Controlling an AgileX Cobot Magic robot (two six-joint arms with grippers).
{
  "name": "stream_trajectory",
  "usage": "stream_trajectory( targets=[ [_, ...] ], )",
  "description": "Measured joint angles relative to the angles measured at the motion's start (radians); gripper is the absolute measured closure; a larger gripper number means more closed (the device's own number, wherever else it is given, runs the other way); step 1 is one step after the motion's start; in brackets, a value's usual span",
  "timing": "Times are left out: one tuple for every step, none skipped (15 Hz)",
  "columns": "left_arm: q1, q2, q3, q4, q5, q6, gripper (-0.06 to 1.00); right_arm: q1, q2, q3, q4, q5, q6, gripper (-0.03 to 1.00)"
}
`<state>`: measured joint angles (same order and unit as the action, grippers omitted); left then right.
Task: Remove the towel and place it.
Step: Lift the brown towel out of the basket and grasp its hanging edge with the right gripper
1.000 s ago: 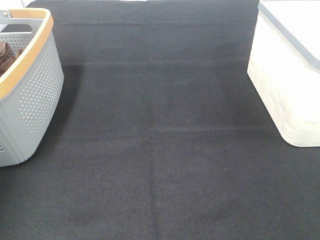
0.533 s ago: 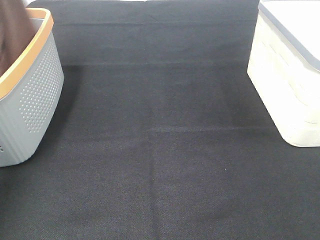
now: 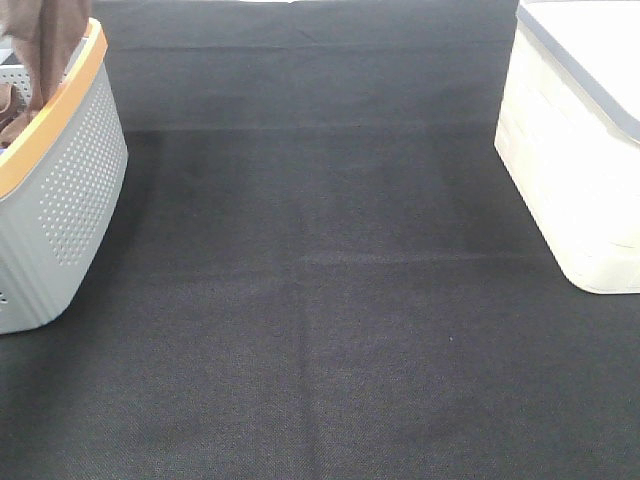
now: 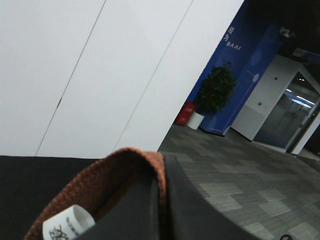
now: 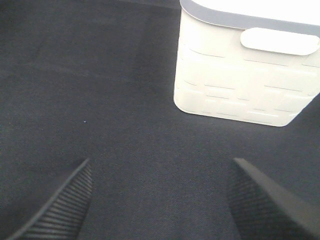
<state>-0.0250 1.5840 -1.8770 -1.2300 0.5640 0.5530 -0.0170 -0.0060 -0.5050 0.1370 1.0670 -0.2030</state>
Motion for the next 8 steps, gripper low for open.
stream_trajectory(
  targets=[
    [-0.052,0.001,0.0,0.0,-0.042,0.029,0.94,0.0,0.0,0.0,0.009,-0.001,0.0,0.25],
    [-0.112,0.003,0.0,0.001,-0.084,0.066,0.94,0.0,0.0,-0.004,0.031,-0.008,0.0,0.25],
    [-0.168,0.003,0.0,0.004,-0.121,0.101,0.94,0.0,0.0,-0.01,0.06,-0.044,0.0,0.25],
    [-0.251,0.003,0.0,0.028,-0.168,0.147,0.94,0.0,0.001,-0.011,0.117,-0.153,0.0,0.25],
    [-0.301,0.003,0.0,0.055,-0.197,0.16,0.94,0.0,0.016,-0.011,0.165,-0.227,-0.003,0.25],
    [-0.352,0.003,0.0,0.094,-0.225,0.167,0.94,0.0,0.056,-0.011,0.21,-0.297,-0.016,0.25],
    [-0.392,0.003,0.0,0.133,-0.243,0.17,0.94,0.0,0.105,-0.011,0.254,-0.349,-0.047,0.25],
    [-0.43,0.004,0.0,0.172,-0.266,0.172,0.94,0.009,0.168,-0.011,0.308,-0.401,-0.1,0.26]
  ],
)
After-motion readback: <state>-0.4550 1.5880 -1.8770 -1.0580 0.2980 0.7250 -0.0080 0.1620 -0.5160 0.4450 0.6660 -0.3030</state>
